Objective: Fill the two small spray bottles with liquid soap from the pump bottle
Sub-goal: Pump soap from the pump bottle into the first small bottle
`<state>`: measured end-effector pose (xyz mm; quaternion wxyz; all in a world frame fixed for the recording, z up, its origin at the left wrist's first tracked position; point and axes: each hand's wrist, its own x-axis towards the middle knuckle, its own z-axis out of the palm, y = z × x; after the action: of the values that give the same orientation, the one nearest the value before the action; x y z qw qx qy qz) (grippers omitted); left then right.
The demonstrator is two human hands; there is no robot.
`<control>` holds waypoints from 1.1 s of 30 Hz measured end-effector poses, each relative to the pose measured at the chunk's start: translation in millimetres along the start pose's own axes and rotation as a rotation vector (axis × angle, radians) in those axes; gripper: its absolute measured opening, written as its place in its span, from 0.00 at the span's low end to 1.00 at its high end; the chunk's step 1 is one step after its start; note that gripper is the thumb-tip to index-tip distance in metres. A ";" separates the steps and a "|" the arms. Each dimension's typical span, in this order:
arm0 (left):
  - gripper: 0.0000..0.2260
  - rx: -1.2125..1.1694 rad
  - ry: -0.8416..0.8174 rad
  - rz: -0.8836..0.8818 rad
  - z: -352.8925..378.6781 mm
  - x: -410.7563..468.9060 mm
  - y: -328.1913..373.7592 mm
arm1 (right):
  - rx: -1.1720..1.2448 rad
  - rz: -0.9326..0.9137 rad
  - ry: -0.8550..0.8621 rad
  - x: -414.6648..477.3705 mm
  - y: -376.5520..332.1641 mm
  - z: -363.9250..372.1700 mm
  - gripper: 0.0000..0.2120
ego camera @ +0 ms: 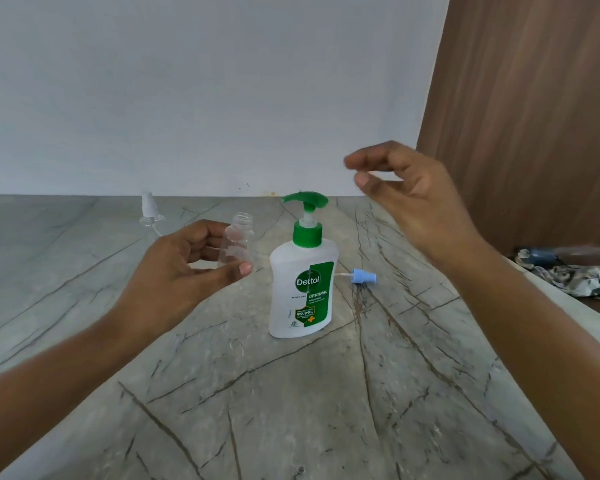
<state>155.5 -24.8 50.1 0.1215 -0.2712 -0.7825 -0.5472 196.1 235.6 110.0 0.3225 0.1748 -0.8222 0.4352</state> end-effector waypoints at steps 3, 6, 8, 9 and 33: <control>0.18 0.054 0.009 0.010 0.6 -4.2 3.8 | -0.197 -0.115 -0.043 -10.0 0.6 22.0 0.10; 0.17 0.105 0.031 0.024 0.0 -6.5 10.0 | -0.186 -0.165 0.012 -17.6 8.6 34.7 0.14; 0.17 0.127 0.043 0.036 -0.1 -5.4 16.2 | -0.182 -0.193 0.044 -18.9 10.0 38.3 0.14; 0.17 0.137 0.046 0.047 -0.4 -4.3 19.0 | -0.197 -0.220 0.050 -19.1 10.6 40.1 0.14; 0.22 0.237 0.023 0.032 3.9 9.6 40.1 | -0.550 -0.359 0.156 -27.2 2.4 64.4 0.20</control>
<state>170.3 -8.2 84.9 0.1706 -0.2611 -0.8358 -0.4518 190.3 183.8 63.4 0.4910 0.1894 -0.8378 0.1455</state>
